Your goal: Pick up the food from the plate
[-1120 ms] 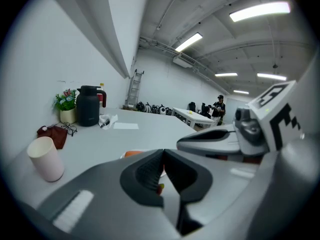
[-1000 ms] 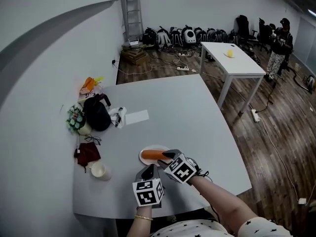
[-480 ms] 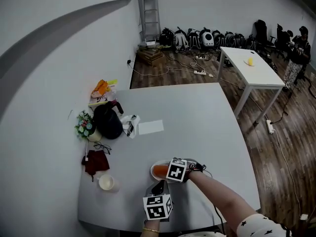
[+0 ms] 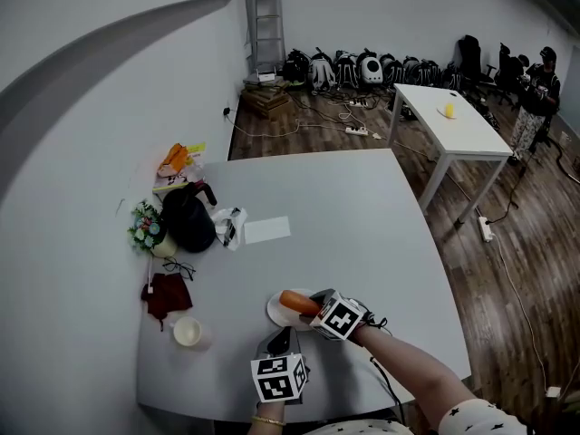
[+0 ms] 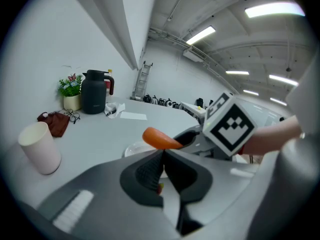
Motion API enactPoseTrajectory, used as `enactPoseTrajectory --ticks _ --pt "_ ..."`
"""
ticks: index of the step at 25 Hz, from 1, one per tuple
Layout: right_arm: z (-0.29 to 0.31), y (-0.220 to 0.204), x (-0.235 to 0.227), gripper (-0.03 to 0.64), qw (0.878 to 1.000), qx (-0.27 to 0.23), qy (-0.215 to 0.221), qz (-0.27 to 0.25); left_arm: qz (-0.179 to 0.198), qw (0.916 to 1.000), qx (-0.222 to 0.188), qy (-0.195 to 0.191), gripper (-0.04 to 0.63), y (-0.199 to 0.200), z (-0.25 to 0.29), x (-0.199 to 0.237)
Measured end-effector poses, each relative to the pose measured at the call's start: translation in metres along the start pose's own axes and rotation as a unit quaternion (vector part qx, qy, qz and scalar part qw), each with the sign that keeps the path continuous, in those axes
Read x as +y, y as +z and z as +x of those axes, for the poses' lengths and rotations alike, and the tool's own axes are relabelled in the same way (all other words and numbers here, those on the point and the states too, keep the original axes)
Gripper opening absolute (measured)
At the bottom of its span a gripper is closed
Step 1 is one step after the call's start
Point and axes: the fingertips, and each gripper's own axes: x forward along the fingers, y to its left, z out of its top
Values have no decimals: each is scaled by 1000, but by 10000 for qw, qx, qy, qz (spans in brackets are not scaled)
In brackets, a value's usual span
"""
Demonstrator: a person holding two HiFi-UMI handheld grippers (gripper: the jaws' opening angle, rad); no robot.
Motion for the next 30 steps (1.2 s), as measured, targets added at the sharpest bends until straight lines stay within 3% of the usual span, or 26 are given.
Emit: enactPoseTrajectory --ticks 4,8,11,16,30 --pt "-47 12 19 199 9898 -1058 -158 941 6 9996 -271 -9 8 9 -18 -6" --pt "-91 20 46 199 9659 -1986 -473 1595 135 9987 -481 -71 8 11 -37 -15" --pt "-115 18 62 199 9494 -2375 -797 1896 204 9980 -569 -165 8 11 -46 -24" --pt "-131 14 85 199 9350 -2658 -895 2168 296 9972 -642 -223 8 9 -60 -31" --pt "-138 15 90 199 9326 -2725 -1158 2064 346 9964 -739 -239 8 14 -70 -31"
